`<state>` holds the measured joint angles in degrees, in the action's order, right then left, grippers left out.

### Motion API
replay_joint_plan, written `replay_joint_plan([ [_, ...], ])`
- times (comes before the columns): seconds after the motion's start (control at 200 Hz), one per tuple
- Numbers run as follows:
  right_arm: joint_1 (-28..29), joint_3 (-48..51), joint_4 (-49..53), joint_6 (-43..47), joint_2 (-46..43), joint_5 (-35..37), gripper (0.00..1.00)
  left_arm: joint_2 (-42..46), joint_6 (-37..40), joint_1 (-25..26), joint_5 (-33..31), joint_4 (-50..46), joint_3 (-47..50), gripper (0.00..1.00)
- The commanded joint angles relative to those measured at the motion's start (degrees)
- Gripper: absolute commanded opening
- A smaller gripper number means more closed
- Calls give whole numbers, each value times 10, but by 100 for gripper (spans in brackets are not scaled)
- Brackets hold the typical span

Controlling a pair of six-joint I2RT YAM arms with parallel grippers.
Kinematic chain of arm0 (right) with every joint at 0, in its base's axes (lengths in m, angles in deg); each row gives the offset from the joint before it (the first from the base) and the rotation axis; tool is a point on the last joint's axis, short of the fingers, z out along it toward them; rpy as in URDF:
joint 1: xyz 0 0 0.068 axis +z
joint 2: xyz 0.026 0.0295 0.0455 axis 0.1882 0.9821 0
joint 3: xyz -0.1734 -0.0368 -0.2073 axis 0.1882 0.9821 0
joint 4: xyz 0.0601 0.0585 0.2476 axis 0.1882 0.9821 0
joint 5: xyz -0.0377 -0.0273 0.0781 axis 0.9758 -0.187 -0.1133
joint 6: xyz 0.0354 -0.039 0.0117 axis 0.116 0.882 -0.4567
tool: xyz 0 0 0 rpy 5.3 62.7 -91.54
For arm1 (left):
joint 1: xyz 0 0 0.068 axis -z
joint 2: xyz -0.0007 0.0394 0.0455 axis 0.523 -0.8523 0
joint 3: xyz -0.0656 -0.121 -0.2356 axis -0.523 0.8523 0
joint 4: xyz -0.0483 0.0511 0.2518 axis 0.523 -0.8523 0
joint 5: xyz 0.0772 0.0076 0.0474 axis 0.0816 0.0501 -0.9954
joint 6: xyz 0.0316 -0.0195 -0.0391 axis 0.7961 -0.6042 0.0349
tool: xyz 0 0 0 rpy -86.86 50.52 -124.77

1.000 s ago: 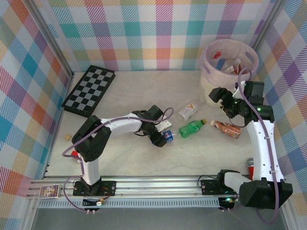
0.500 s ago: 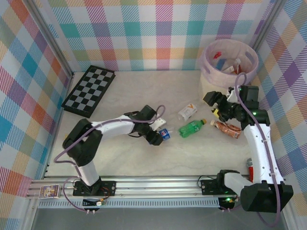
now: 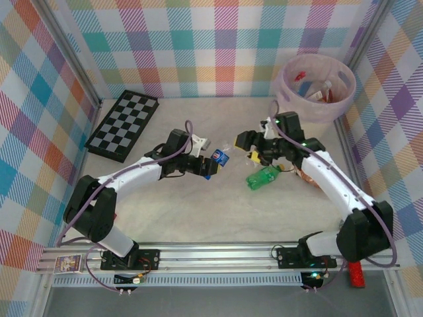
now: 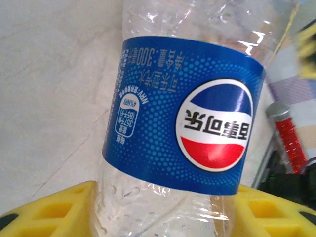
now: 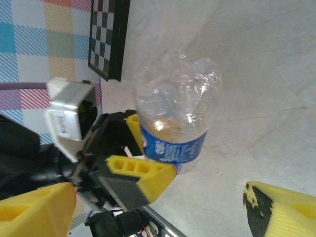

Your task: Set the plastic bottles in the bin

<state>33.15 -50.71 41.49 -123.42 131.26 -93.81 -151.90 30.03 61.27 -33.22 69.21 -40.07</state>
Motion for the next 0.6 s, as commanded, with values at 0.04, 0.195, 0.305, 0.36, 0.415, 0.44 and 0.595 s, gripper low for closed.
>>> replay_joint_plan([
  [0.04, 22, -34, -56, -10, 52, -3, 88, 27, -89, -8, 66, 85, 17, 47],
  [0.195, 30, -47, -99, -18, 101, -27, 82, 27, -120, -8, 84, 119, 27, 47],
  [0.305, 38, -51, -135, -32, 131, -47, 70, 26, -158, -7, 108, 187, 50, 48],
  [0.36, 40, -48, -146, -40, 140, -47, 64, 24, -165, -7, 110, 195, 54, 48],
  [0.415, 41, -42, -161, -48, 141, -45, 61, 22, -167, -7, 110, 197, 56, 48],
  [0.44, 41, -42, -162, -50, 142, -43, 60, 21, -168, -7, 108, 201, 58, 49],
  [0.595, 41, -52, -145, -38, 150, -38, 51, 18, -171, -7, 110, 205, 52, 50],
])
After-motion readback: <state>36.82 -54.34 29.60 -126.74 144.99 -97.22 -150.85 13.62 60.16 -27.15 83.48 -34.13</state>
